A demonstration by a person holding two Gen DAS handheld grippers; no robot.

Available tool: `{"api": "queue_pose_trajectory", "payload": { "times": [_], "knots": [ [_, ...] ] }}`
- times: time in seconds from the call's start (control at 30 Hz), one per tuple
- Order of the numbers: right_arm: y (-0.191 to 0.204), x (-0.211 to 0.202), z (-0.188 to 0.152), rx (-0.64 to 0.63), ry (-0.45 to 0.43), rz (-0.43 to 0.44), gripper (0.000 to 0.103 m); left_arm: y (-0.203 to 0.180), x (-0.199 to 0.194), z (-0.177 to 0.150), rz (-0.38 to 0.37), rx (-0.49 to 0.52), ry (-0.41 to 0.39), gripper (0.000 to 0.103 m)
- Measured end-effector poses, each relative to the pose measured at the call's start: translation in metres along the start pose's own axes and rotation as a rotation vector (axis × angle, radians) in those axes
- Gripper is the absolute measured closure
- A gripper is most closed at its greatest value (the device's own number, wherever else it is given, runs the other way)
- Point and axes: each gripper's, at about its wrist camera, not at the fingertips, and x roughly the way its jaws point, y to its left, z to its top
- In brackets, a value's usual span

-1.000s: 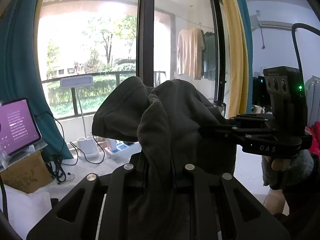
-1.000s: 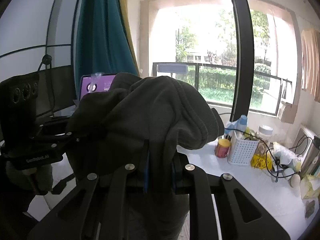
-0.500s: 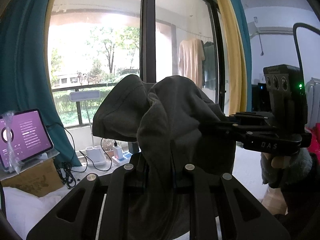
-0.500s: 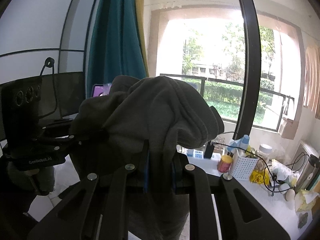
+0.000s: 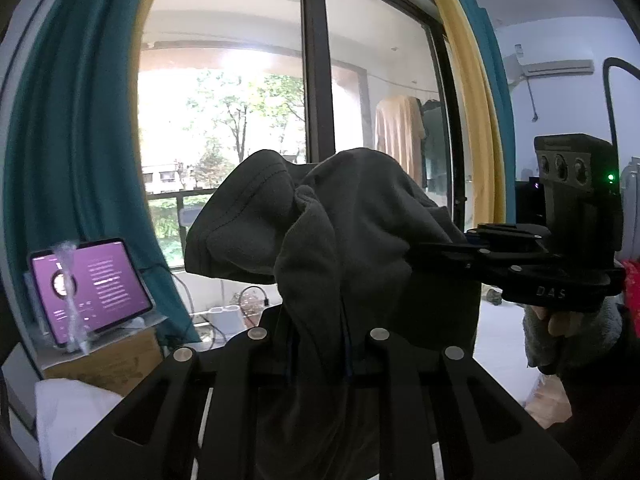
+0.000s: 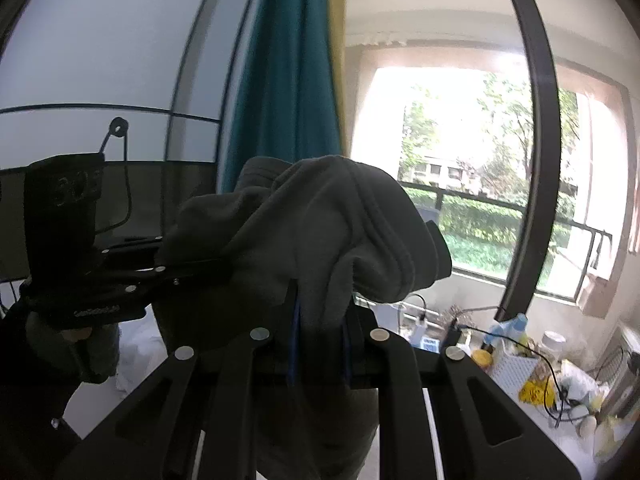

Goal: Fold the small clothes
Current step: 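Hold the lifted shirt bundle up with both tools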

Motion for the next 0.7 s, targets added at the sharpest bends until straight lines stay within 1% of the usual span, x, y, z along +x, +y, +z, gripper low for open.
{"api": "queue_pose_trajectory", "payload": {
  "times": [0.07, 0.17, 0.37, 0.57, 0.7],
  "knots": [
    [0.007, 0.003, 0.001, -0.010, -0.001, 0.025, 0.087, 0.004, -0.009, -0.002, 0.014, -0.002, -0.007, 0.084],
    [0.021, 0.005, 0.003, -0.030, 0.002, 0.065, 0.087, 0.015, -0.020, -0.008, 0.007, -0.033, -0.018, 0.084],
    [0.042, 0.010, 0.002, -0.051, 0.008, 0.137, 0.087, 0.026, -0.040, -0.017, 0.031, -0.051, 0.005, 0.084],
    [0.063, 0.012, -0.002, -0.061, 0.028, 0.197, 0.087, 0.036, -0.054, -0.029, 0.046, -0.063, 0.045, 0.085],
    [0.069, 0.021, -0.011, -0.059, 0.064, 0.215, 0.087, 0.045, -0.050, -0.041, 0.044, -0.090, 0.087, 0.085]
  ]
}}
